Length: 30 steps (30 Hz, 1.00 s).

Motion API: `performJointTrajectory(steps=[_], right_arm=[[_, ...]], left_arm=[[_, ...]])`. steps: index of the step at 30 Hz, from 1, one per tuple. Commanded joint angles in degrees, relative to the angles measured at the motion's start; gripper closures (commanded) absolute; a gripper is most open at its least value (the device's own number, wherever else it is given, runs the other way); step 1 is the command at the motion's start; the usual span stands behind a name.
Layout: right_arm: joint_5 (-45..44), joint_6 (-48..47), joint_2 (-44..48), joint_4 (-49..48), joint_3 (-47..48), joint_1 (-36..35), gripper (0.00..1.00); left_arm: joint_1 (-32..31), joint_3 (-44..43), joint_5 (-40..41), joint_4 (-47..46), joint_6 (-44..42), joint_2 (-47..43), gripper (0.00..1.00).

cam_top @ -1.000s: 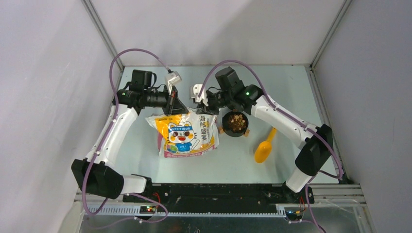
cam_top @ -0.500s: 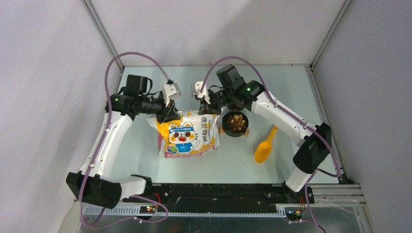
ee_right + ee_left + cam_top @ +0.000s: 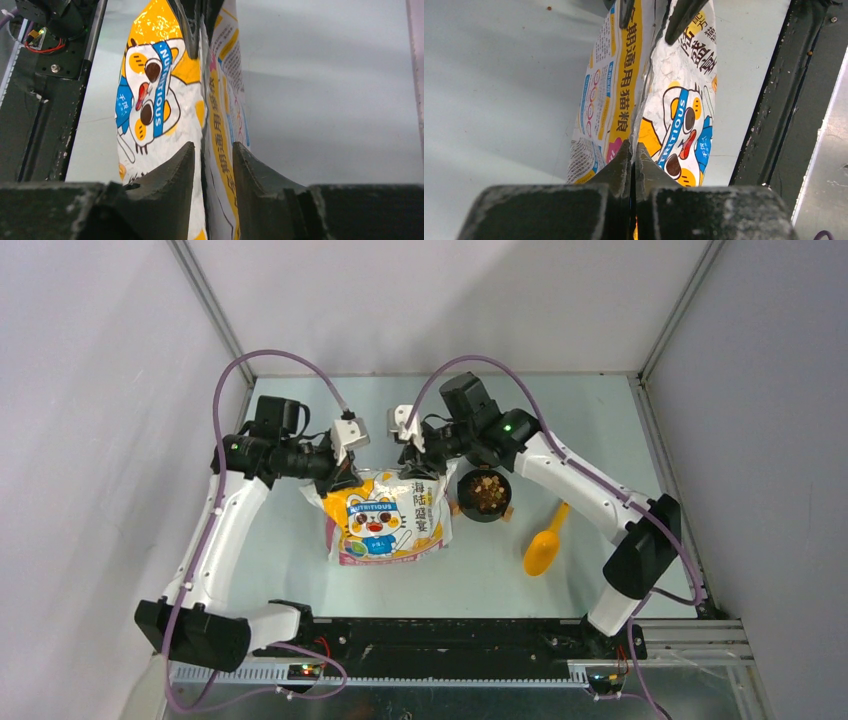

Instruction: Serve the pet food

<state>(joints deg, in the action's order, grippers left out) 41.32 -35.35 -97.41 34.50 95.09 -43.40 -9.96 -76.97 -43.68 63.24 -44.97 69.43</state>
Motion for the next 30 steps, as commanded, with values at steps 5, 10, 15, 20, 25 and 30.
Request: performJointTrajectory(steps=[5, 10, 15, 20, 25, 30], right_arm=[[0.3, 0.88, -2.71, -0.63, 5.43, 0.3, 1.0], [1.42, -0.18, 0.61, 1.34, 4.64, 3.15, 1.0], [0.11, -3.7, 2.13, 4.78, 2.89, 4.44, 0.63], [-1.66, -7.9, 1.9, 12.63, 4.76, 6.58, 0.77], [-0.06, -10.08, 2.23, 17.69, 6.55, 10.66, 1.0], [-1.26, -10.43, 3.66, 17.98, 5.02, 11.24, 0.77]], left_arm=[[1.39, -1.87, 4.82, 4.41, -2.12, -2.57, 0.74], [7.22, 1.34, 10.14, 7.48, -11.08, -6.39, 0.84], [10.95, 0.16, 8.53, 11.26, -13.91, -6.19, 1.0], [11.45, -0.45, 7.77, 10.41, -12.2, -6.73, 1.0], [11.54, -0.99, 8.91, 10.99, -12.58, -6.47, 1.0], [11.56, -0.36, 10.18, 10.65, -12.32, -6.93, 0.84]])
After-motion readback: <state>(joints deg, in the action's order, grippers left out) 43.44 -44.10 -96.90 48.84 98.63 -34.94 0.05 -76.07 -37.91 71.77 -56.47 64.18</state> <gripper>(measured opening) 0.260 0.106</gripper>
